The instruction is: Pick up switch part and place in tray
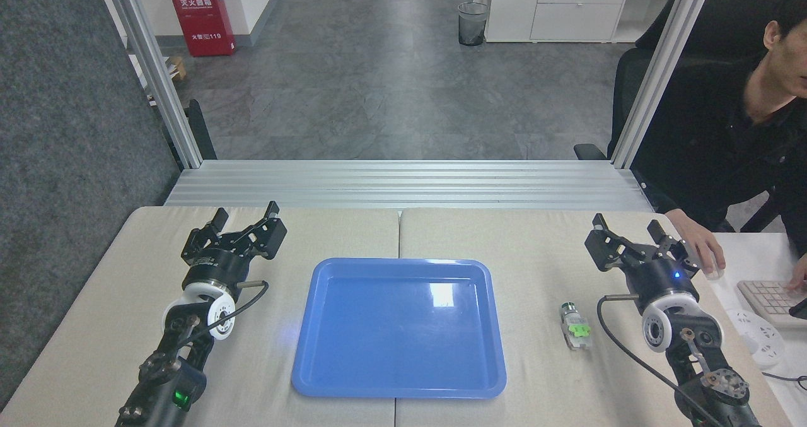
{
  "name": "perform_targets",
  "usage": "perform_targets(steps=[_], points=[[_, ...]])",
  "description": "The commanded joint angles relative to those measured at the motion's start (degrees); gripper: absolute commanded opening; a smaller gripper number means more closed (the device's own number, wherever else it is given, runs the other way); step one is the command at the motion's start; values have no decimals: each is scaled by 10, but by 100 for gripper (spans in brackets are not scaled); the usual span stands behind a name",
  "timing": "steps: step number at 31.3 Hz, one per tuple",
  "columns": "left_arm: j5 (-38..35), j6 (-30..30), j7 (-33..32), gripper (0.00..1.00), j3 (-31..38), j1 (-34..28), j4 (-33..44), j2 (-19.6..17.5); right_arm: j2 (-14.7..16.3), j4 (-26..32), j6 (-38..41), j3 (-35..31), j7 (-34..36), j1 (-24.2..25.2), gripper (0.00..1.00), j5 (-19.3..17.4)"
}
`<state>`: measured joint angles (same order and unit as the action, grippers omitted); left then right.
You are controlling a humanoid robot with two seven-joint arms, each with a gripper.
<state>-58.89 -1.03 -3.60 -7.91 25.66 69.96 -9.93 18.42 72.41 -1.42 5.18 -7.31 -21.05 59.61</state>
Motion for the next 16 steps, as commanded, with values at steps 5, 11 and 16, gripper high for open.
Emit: perform_targets(steps=[5, 11, 16], points=[[0, 0, 0, 100, 0, 0, 0, 0, -1, 2, -1, 3, 0, 2, 97, 1], [0, 0, 0, 100, 0, 0, 0, 0, -1, 2, -1, 4, 0, 2, 97, 2], [0, 0, 0, 100, 0, 0, 0, 0, -1, 2, -1, 5, 0, 2, 97, 2]])
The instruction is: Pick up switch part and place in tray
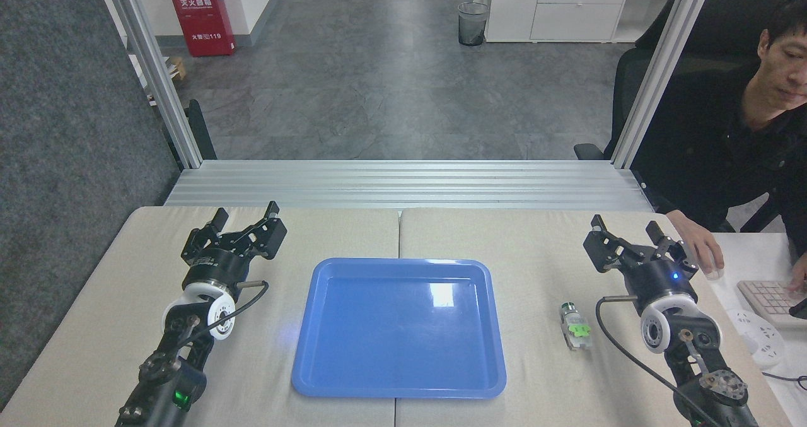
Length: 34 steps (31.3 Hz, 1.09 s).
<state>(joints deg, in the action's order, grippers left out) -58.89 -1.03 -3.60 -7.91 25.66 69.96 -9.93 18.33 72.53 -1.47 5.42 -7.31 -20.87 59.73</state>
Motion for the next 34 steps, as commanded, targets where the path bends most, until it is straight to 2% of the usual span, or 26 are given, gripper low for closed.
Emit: perform_targets(steps=[1, 18, 21, 25, 34], points=[[0, 0, 0, 100, 0, 0, 0, 0, -1, 1, 0, 4, 0, 0, 97, 1], [0, 0, 0, 100, 0, 0, 0, 0, -1, 1, 0, 5, 0, 1, 97, 1], [0, 0, 0, 100, 0, 0, 0, 0, -8, 1, 0, 22, 0, 6, 97, 2], [0, 0, 0, 100, 0, 0, 0, 0, -14, 1, -3, 63, 0, 19, 97, 5], [0, 0, 0, 100, 0, 0, 0, 0, -15, 1, -12, 69, -26, 67, 97, 5]])
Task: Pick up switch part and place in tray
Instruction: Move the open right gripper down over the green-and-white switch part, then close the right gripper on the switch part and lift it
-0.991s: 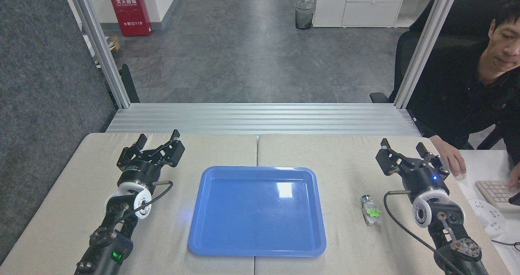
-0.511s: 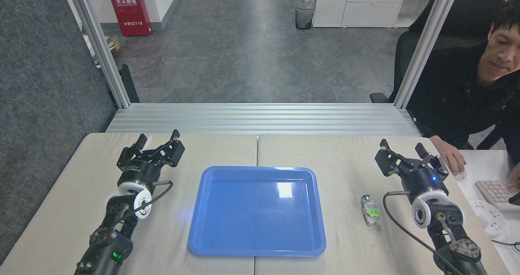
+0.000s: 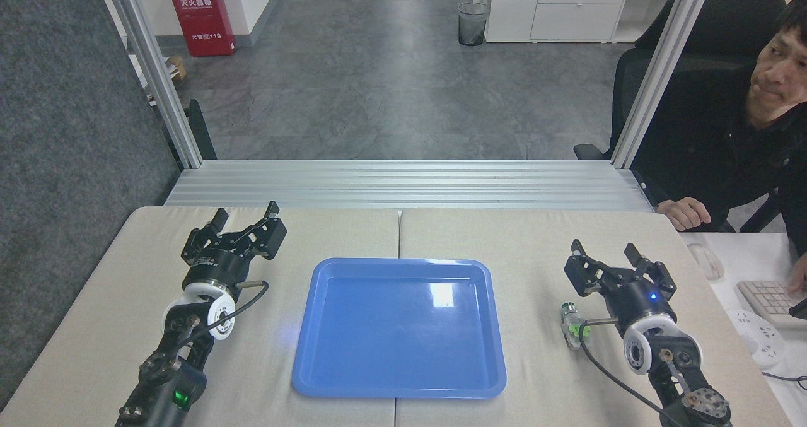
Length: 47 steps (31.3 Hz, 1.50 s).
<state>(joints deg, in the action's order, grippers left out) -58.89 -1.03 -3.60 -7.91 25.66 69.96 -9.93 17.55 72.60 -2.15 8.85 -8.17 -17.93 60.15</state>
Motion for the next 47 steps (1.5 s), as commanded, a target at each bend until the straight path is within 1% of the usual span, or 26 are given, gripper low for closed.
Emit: perform_targets(steps=[1, 5, 11, 18, 25, 30, 44, 46, 47], points=[[0, 0, 0, 100, 0, 0, 0, 0, -7, 0, -5, 35, -19, 43, 97, 1], [0, 0, 0, 100, 0, 0, 0, 0, -6, 0, -5, 35, -19, 61, 97, 1], [0, 0, 0, 100, 0, 0, 0, 0, -6, 0, -4, 35, -19, 69, 96, 1], [0, 0, 0, 100, 0, 0, 0, 0, -6, -3, -7, 55, -19, 76, 95, 4], [0, 0, 0, 100, 0, 0, 0, 0, -8, -10, -7, 56, -20, 76, 94, 7], [0, 0, 0, 100, 0, 0, 0, 0, -8, -20, -7, 71, -20, 78, 94, 7], [0, 0, 0, 100, 0, 0, 0, 0, -7, -41, -7, 72, -20, 80, 94, 8], [0, 0, 0, 100, 0, 0, 0, 0, -7, -42, -7, 72, -20, 80, 92, 8], [0, 0, 0, 100, 0, 0, 0, 0, -7, -42, -7, 72, -20, 80, 89, 8]])
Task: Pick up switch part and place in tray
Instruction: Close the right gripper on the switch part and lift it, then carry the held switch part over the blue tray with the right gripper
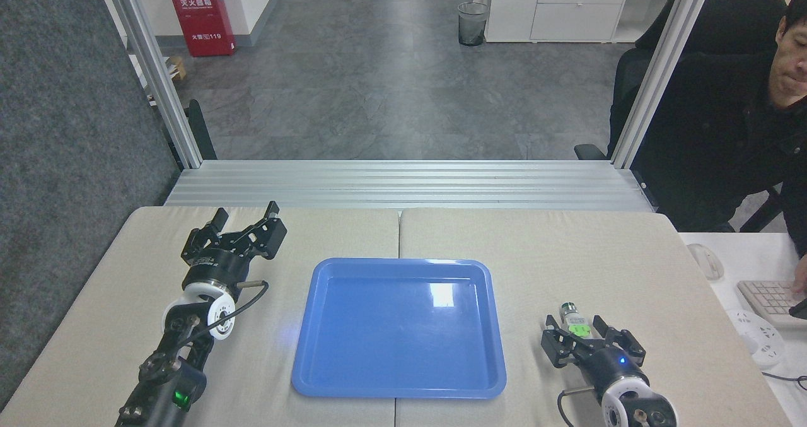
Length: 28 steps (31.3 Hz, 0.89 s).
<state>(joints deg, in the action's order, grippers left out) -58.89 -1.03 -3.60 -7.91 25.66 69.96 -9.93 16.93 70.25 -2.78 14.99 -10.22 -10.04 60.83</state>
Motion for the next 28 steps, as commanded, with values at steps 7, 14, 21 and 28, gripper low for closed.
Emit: perform_targets(steps=[7, 14, 21, 28], points=[[0, 0, 0, 100, 0, 0, 0, 0, 1, -19, 3, 13, -7, 1, 41, 0], [0, 0, 0, 100, 0, 0, 0, 0, 2, -19, 1, 15, -31, -2, 1, 1], [0, 0, 0, 100, 0, 0, 0, 0, -17, 8, -16, -45, -6, -33, 0, -4], [0, 0, 0, 100, 0, 0, 0, 0, -66, 77, -21, -68, -2, -116, 0, 0]])
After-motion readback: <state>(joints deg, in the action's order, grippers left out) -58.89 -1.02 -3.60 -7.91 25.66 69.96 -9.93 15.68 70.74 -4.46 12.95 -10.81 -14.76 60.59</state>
